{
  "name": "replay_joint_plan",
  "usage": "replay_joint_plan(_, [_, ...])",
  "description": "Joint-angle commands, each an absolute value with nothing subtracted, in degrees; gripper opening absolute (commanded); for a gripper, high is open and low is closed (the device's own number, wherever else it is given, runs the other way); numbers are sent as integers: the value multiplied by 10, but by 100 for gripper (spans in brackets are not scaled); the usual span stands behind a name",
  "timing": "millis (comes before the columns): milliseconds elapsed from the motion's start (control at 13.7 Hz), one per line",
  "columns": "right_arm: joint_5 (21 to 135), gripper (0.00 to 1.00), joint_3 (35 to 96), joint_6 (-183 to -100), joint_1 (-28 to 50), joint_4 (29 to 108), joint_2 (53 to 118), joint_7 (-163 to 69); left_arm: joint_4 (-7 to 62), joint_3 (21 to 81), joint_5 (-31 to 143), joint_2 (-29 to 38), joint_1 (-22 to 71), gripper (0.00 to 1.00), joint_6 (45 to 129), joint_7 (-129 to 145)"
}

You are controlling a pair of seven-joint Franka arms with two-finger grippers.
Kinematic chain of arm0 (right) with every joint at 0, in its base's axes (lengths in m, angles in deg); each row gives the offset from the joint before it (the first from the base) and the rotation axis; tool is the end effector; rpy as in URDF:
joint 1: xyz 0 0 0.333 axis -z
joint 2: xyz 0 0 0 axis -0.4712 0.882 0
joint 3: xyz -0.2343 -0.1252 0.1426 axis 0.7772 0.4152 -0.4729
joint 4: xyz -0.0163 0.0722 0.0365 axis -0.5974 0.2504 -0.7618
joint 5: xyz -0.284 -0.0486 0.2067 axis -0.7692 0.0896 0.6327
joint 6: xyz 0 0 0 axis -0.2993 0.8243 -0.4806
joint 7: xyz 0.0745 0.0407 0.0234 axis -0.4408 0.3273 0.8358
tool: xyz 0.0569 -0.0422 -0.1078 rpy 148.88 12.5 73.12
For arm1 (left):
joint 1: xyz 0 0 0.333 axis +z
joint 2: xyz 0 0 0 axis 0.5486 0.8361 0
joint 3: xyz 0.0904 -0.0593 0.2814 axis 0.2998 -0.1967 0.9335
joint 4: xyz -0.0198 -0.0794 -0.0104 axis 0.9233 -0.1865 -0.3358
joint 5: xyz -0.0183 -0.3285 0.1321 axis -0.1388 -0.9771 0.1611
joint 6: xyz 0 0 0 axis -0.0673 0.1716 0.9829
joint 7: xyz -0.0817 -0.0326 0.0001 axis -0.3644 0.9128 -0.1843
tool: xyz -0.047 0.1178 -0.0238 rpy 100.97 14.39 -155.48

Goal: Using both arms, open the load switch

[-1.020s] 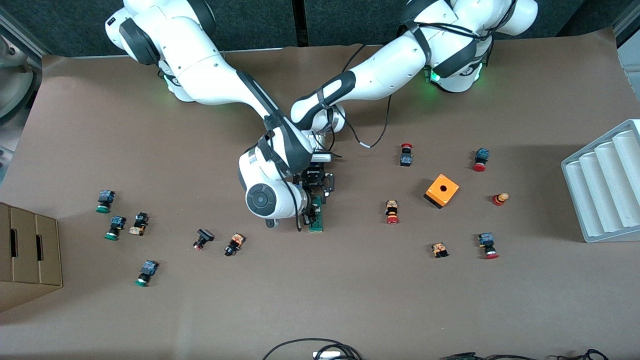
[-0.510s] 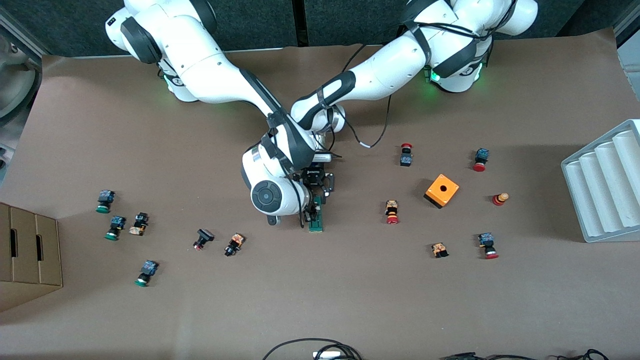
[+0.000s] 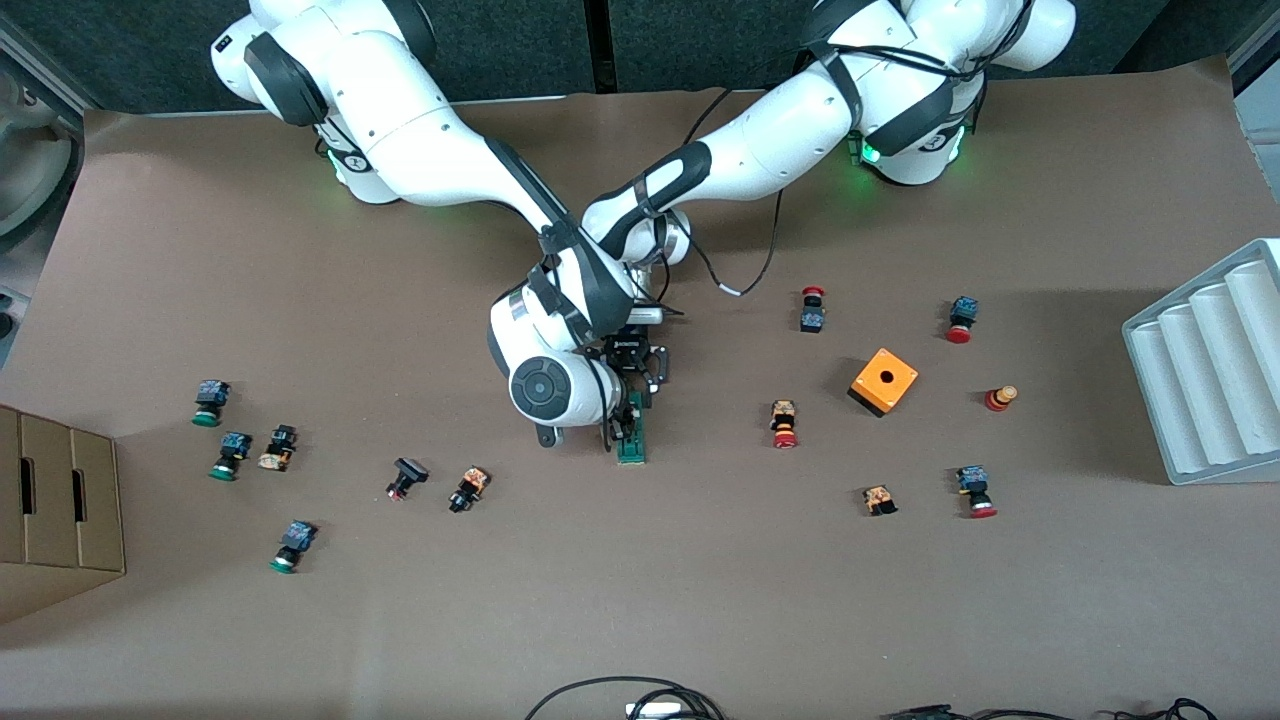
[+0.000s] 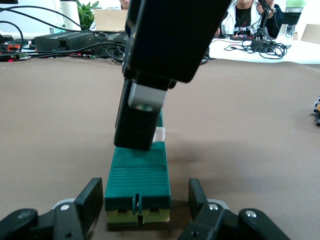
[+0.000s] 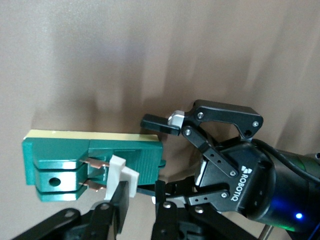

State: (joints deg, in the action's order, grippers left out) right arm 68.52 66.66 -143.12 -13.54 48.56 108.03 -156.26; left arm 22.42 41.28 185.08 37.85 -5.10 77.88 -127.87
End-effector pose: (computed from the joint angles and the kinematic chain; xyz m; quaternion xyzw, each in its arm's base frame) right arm 0.5262 0.4258 0.2146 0.7447 -0.6446 -0.1726 0.0089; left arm 0.3610 -0.5285 0.0801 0.8228 0.0069 0.5681 0.0144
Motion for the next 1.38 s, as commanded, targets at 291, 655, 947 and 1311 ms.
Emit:
replay_joint_plan(291, [672, 31, 666, -1448, -137, 501, 1073, -1563, 209, 420, 1857, 388, -60, 78, 772, -1283])
replay_joint_plan(655, [652, 85, 670, -1402, -118, 477, 1052, -1534, 209, 420, 1857, 388, -60, 77, 772, -1283])
replay_joint_plan(947, [648, 100, 671, -1378, -80, 478, 986, -1413, 209, 420, 1855, 386, -59, 86, 772, -1284])
replay_joint_plan(1311, [606, 100, 672, -1296, -28, 481, 890, -1216, 209, 418, 1848, 375, -55, 100, 781, -1270])
